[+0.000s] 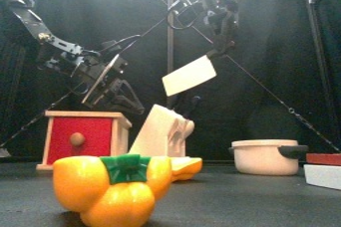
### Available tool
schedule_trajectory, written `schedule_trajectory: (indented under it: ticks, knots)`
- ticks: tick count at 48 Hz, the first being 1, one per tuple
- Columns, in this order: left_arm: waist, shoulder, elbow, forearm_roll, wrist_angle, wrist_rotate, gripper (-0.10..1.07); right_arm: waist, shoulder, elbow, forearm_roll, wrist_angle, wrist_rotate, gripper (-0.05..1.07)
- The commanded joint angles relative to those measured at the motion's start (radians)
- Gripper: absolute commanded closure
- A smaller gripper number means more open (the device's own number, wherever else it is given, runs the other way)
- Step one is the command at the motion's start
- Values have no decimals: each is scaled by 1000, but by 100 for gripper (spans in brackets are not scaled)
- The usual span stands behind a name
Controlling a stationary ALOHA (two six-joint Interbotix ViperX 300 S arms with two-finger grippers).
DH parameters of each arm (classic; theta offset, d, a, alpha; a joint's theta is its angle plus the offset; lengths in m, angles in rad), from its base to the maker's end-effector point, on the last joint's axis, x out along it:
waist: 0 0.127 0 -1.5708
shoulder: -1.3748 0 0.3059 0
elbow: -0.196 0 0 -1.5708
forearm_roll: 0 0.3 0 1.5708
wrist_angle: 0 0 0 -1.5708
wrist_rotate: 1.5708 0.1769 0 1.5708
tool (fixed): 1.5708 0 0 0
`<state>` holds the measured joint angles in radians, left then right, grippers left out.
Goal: Put cleaver in holder
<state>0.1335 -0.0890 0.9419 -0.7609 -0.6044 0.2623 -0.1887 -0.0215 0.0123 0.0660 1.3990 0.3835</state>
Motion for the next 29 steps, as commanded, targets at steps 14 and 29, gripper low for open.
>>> schedule_trajectory:
  ticks: [14,29]
  knots:
    - [3,23,-28,5,0,2,85,-18,34,-17,5,3,-21,56]
    - [3,26,-28,5,0,2,85,-31,46,-14,2,11,-23,56]
